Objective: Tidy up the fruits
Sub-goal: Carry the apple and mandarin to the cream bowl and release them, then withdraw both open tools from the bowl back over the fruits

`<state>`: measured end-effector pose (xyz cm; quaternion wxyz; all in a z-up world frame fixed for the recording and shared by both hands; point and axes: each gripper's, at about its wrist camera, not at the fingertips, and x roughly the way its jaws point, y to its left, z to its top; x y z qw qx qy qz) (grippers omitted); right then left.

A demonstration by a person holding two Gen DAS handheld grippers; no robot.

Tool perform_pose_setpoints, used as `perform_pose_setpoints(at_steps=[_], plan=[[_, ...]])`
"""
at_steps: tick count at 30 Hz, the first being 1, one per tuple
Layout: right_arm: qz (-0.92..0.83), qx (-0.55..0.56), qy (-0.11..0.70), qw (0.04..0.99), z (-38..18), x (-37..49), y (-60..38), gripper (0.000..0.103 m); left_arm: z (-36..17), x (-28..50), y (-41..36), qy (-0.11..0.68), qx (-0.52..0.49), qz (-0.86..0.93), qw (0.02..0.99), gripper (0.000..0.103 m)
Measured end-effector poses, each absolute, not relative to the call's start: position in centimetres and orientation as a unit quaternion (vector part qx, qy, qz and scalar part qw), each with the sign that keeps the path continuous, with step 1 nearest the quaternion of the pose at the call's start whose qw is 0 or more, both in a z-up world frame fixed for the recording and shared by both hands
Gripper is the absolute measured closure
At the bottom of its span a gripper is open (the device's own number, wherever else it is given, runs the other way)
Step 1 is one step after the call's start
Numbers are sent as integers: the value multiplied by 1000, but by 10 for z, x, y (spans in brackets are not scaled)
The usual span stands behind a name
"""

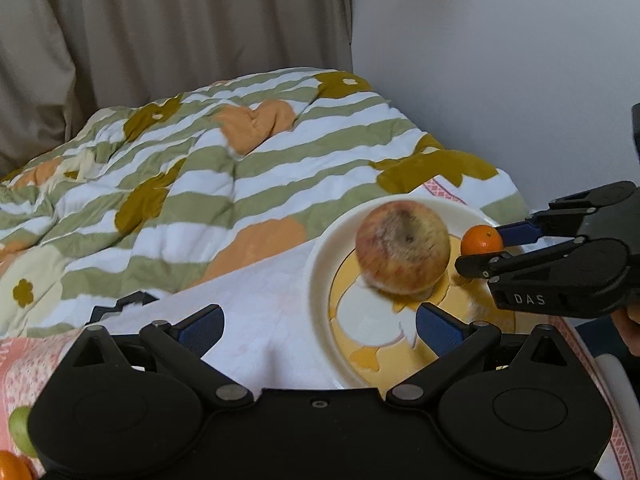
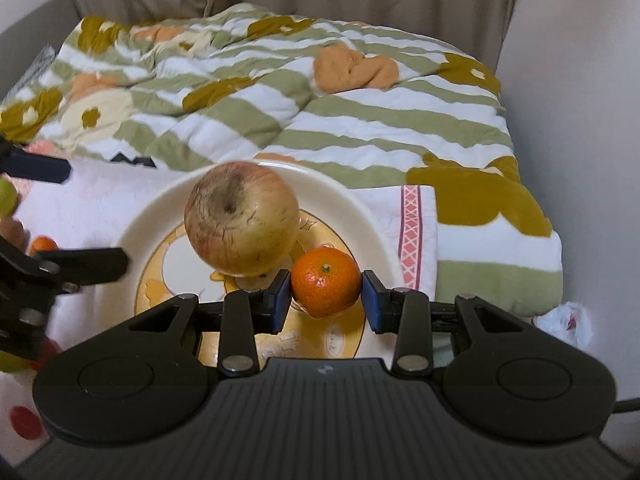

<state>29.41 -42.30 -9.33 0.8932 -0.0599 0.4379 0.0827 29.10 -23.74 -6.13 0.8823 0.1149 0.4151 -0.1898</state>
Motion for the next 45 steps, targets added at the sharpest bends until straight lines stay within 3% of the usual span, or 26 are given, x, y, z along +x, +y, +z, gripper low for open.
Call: perform_pose_setpoints(at_steps=[5,7,9,10,29,45], plan=[[90,-84,432,894,-99,294,-417,45,-64,286,-228,414,117,-179,885,0],[89,-96,424,896,-97,290,-415,19,-63,284,-225,413,110,-176,887,0],[84,-105,410,902,-92,283,-414,3,-60,281,-222,412,102,-173,889,0],[84,-105,405,904,-90,280,-414,0,-59,280,-221,411,100,-171,890,0],[69,-41,373,924,-9,196,-424,0,10,195,-199,347,46,-139,926,0],[81,-27,363,928,27,106,-377,0,33,79,-119,313,9,-57,948,0]])
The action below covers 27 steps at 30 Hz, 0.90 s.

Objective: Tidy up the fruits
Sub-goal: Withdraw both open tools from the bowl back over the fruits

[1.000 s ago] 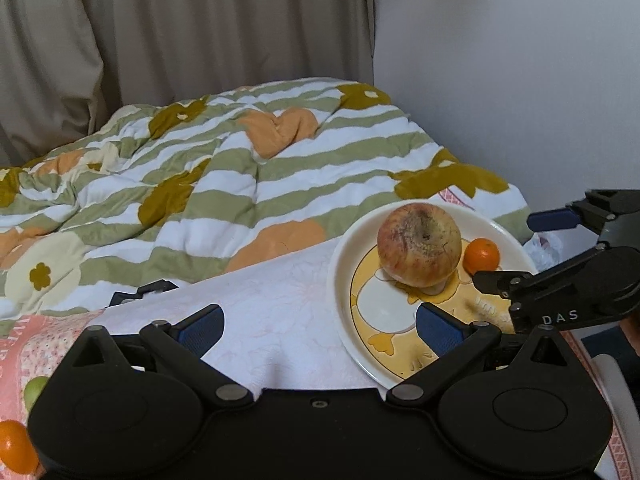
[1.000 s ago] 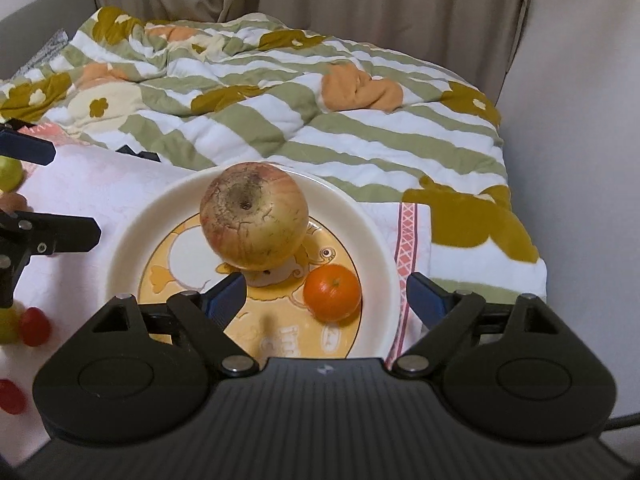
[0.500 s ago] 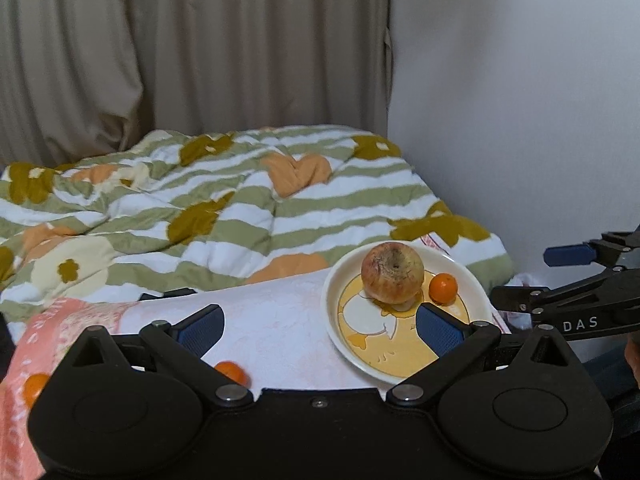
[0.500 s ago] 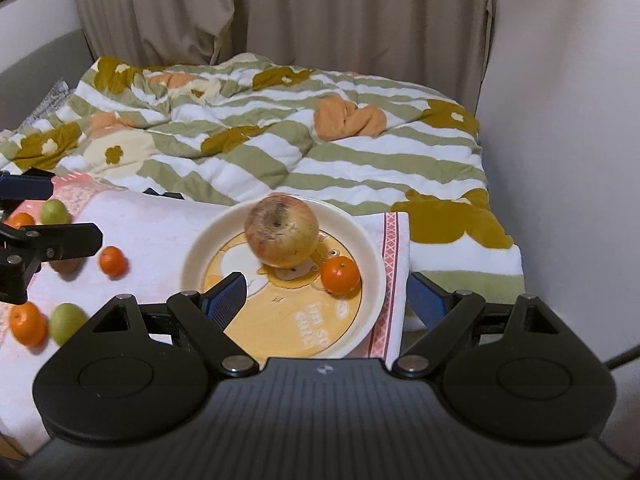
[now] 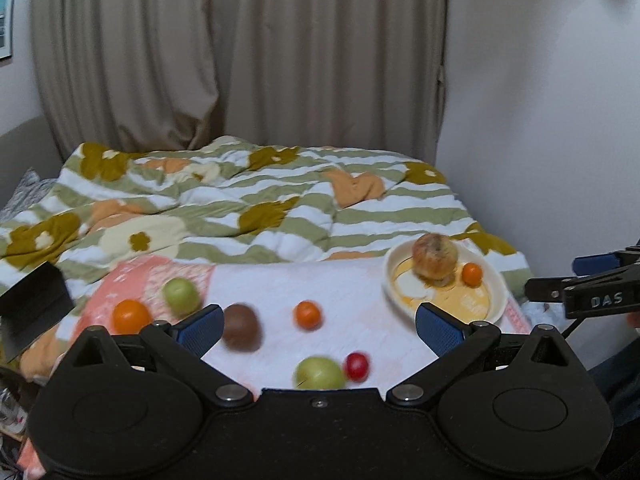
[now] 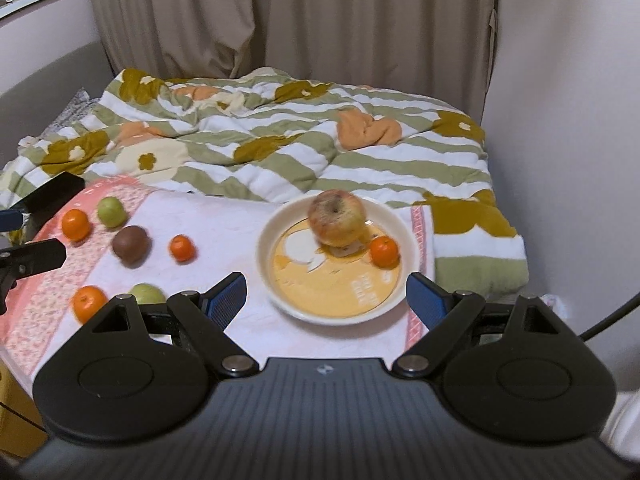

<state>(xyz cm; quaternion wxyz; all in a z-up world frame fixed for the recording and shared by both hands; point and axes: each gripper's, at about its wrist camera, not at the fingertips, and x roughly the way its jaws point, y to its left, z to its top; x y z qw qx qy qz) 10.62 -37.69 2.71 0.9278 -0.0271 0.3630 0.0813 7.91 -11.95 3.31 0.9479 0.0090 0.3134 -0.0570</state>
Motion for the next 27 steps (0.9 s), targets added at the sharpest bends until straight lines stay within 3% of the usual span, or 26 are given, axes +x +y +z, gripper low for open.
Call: perform_pose_setpoints(at_steps=[15,27], plan=[[11,18,388,921,4,49,-300,0,2,48,-38,317,55,-104,941,0],[-34,46,386,921,-55,34,-243,1,-55,76,-9,315,94,-183,927,0]])
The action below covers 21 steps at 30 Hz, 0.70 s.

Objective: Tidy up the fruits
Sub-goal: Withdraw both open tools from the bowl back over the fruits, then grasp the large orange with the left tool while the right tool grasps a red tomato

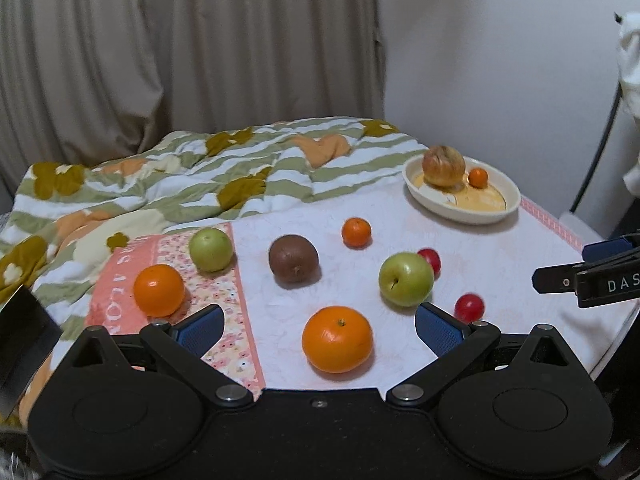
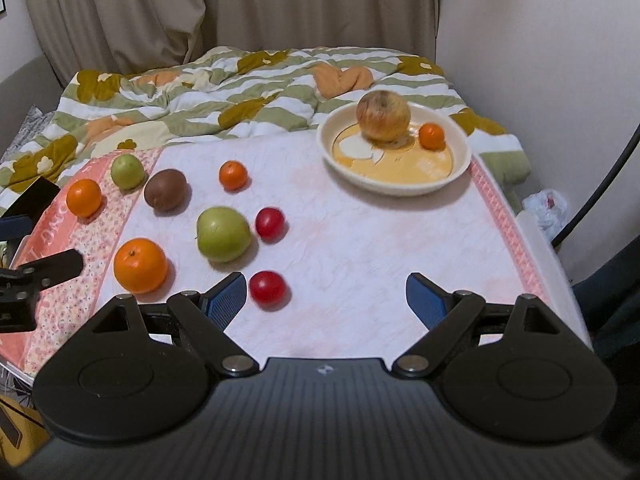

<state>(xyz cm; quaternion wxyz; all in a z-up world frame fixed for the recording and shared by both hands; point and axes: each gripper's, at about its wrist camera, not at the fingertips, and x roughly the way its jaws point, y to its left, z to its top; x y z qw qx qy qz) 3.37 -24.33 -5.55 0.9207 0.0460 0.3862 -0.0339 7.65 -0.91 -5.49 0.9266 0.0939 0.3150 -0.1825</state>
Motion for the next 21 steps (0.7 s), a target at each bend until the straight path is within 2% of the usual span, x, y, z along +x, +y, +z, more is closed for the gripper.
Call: perform_pose_setpoints(at_steps=[5,7,14,17,19,21], plan=[[-36,52,381,922,-80,39,-227,4,-84,91,-13,315,120,-202,919,3],[-36,48,383,922,-88,43,-221,4,-93,96,-16,323,127,-208,915,9],[-28,51,397,916,-108,54,-212,4,-110,113,-23,345,130,-219,904,12],[-31,55,402,913,-112,59,-215,8,-116,117,-28,354,132,-228,898,21],[-32,59,404,912,-113,61,-216,10,-119,121,-32,364,134,-236,891,35],[-30,59,407,911,-114,64,-217,11,-121,122,-34,365,144,-229,891,40]])
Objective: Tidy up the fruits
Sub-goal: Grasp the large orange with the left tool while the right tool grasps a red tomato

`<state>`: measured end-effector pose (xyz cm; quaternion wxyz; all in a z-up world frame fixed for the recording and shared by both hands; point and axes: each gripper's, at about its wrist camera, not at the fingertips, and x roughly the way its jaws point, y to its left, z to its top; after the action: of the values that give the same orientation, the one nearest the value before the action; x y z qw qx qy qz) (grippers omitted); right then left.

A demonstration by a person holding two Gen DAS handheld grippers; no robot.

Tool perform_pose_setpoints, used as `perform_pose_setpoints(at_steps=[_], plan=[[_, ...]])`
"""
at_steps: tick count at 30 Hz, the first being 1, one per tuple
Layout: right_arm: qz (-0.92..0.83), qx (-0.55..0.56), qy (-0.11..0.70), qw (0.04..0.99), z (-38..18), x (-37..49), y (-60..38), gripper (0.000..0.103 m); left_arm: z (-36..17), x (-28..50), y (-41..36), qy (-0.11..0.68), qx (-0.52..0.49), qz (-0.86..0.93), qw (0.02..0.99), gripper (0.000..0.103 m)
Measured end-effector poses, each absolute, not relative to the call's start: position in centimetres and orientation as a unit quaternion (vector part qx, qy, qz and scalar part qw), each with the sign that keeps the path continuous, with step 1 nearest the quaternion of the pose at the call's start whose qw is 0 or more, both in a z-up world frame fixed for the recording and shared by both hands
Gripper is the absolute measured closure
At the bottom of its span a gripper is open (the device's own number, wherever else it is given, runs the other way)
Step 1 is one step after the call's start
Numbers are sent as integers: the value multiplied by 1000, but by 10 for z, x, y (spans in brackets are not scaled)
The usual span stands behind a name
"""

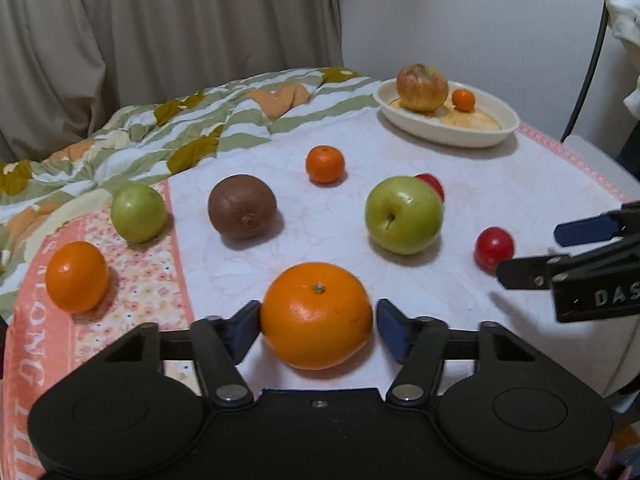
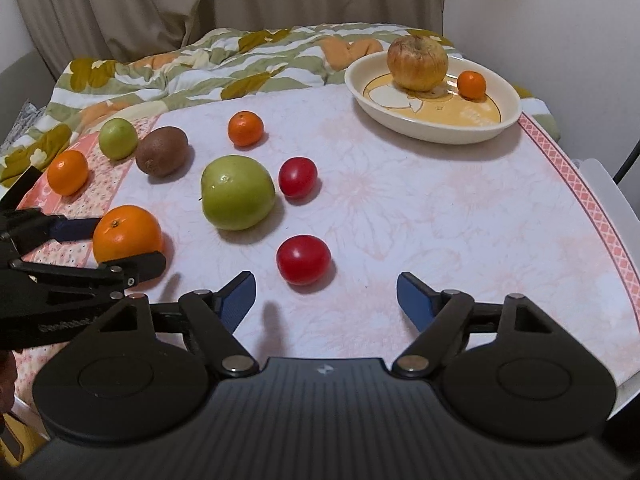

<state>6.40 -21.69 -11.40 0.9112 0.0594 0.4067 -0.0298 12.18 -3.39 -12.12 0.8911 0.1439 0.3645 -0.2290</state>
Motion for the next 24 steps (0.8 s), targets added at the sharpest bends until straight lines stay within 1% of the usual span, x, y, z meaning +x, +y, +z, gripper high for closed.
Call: perform_pose_setpoints(at_steps=[4,8,14,15,16,20,24], plan=[[-21,53,411,910,-116,69,-215,19,-120,124,-29,373,127,-231,889,40],[-15,51,414,909,-119,76,-213,23,-119,123,-29,374,128,-224,891,40],[-4,36,417,908,-123,84,-207,34,-118,120,-23,380,121,-215,891,40],[-3,32,417,908,-123,86,-206,41,-118,120,-21,381,120,-213,892,40],[-1,28,418,908,-124,87,-205,56,-118,119,-20,382,117,-211,892,40],[-7,6,408,913,-119,87,-200,55,-113,115,-13,382,101,-201,896,40],[0,10,403,915,-111,83,-199,56,-103,109,-8,378,88,-194,901,41]])
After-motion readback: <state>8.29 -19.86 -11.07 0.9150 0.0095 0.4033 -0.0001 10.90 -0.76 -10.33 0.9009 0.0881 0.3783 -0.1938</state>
